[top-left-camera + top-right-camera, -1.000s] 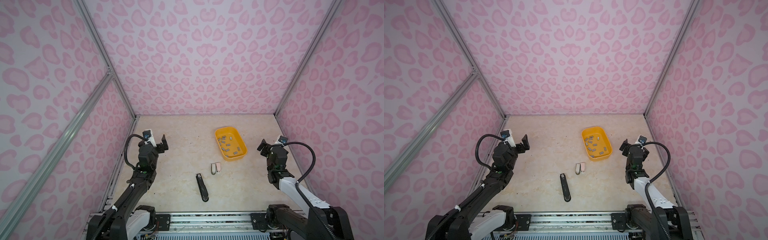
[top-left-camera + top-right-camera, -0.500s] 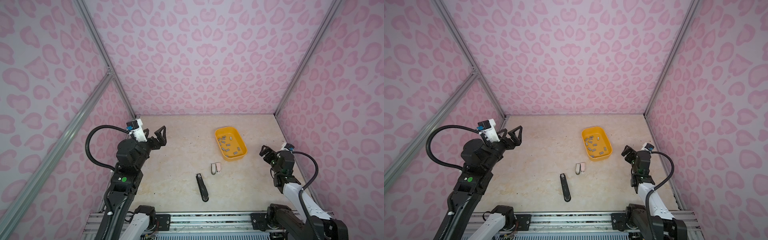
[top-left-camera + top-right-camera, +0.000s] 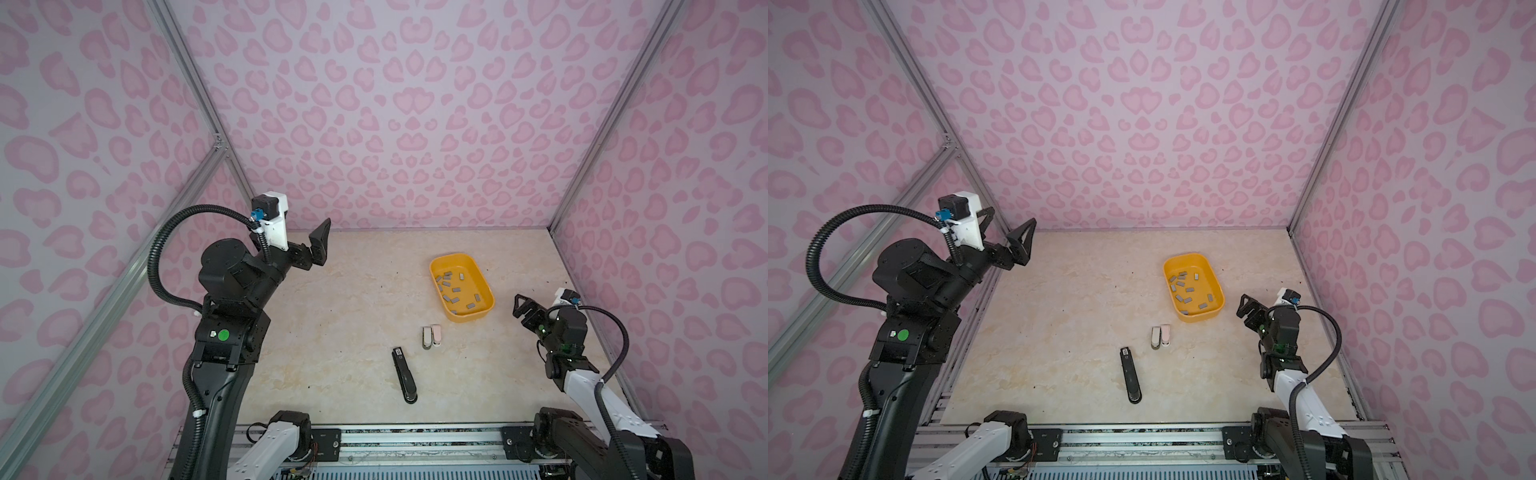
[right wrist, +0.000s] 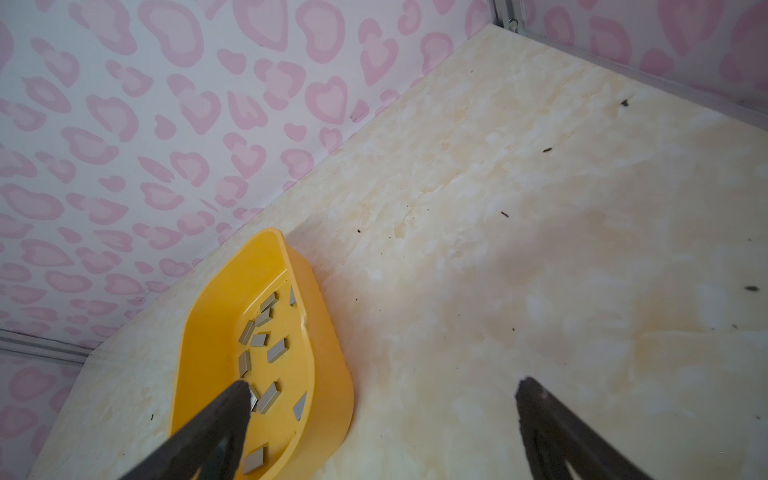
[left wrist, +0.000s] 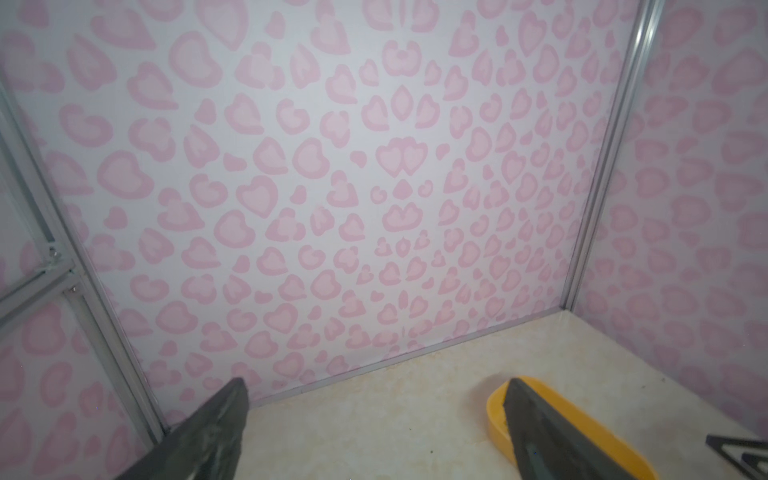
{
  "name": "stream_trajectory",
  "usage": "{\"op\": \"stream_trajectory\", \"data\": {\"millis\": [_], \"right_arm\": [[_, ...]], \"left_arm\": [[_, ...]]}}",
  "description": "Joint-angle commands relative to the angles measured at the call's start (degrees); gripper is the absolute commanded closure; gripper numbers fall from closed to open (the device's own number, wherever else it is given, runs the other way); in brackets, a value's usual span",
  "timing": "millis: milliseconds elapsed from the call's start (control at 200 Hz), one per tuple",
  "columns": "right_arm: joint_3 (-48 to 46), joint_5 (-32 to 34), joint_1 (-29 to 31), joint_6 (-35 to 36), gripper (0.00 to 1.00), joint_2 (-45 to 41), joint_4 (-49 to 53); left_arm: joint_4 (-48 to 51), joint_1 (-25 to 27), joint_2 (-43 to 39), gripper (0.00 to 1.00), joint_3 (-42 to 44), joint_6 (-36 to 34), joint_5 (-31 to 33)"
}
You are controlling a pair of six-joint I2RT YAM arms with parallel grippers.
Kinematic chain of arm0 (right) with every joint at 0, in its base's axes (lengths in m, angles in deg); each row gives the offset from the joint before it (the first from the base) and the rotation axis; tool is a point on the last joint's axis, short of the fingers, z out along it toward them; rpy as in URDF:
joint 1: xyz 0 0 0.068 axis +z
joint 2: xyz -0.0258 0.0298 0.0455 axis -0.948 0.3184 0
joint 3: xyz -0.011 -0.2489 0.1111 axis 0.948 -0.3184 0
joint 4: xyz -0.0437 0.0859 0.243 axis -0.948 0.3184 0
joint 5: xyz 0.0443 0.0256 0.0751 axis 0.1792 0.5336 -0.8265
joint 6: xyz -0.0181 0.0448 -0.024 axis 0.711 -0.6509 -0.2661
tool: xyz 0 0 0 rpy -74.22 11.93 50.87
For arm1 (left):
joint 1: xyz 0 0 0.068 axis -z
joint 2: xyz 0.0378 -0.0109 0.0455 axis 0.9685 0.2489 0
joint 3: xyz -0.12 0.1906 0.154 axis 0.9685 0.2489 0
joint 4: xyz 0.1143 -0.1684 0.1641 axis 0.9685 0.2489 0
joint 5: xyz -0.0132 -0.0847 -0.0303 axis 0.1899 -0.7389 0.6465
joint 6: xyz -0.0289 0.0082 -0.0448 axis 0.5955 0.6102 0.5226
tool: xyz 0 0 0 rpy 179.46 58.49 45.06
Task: Load the staples into the stapler
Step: 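Grasp the black stapler base with the left gripper while the right arm lifts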
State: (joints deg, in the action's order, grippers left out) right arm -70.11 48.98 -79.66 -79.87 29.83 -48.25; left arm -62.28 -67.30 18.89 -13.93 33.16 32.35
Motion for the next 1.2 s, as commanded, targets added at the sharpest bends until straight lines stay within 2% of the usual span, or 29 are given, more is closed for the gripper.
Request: {"op": "stream_trajectory", "data": {"millis": [0, 100, 150, 205, 330, 380, 440, 705, 965, 1105, 1195], "right_arm": [[-1.8, 4.0, 0.3, -1.9, 0.01, -1.1, -4.0], [-2.2, 6.0, 0.6, -3.1, 0.01, 0.8, -6.0], [-1.7, 6.8, 0.5, -3.7, 0.01, 2.1, -5.3], [-0.6, 5.9, 0.5, -3.3, 0.01, 2.8, -4.0], [1.7, 6.3, 0.3, -2.8, 0.01, 3.3, 1.3], [0.9, 4.5, 0.3, -2.4, 0.01, 3.1, -0.9], [-0.7, 1.9, 0.6, -2.0, 0.01, 2.7, -5.0], [-1.9, 2.4, 1.6, -1.3, 0.01, 1.0, -5.8], [-2.0, 4.0, 1.9, -1.3, 0.01, 0.3, -5.2], [-1.8, 4.0, 2.1, -1.3, 0.01, 0.6, -4.7], [-1.7, 4.4, 2.0, -1.3, 0.01, 0.8, -4.5]], "left_arm": [[3.3, 1.9, -0.4, 0.05, 5.7, -24.2, -7.7], [4.3, 4.5, 1.7, 0.08, 9.6, -29.2, -11.7], [5.9, 7.3, 3.2, 0.07, 11.4, -33.7, -13.4], [10.2, 11.2, 4.9, 0.07, 13.0, -41.7, -13.6], [20.5, 20.4, 9.8, 0.08, 16.2, -59.5, -8.0], [22.8, 23.5, 11.4, 0.09, 18.6, -65.8, -4.6], [23.3, 27.5, 13.5, 0.11, 20.5, -69.7, 0.3], [24.2, 38.9, 21.0, 0.17, 23.0, -75.3, 11.7], [24.5, 47.8, 23.3, 0.24, 24.1, -74.7, 12.6], [24.5, 51.3, 27.2, 0.32, 23.2, -74.9, 14.4], [25.0, 53.2, 30.4, 0.41, 20.9, -74.1, 15.3]]}}
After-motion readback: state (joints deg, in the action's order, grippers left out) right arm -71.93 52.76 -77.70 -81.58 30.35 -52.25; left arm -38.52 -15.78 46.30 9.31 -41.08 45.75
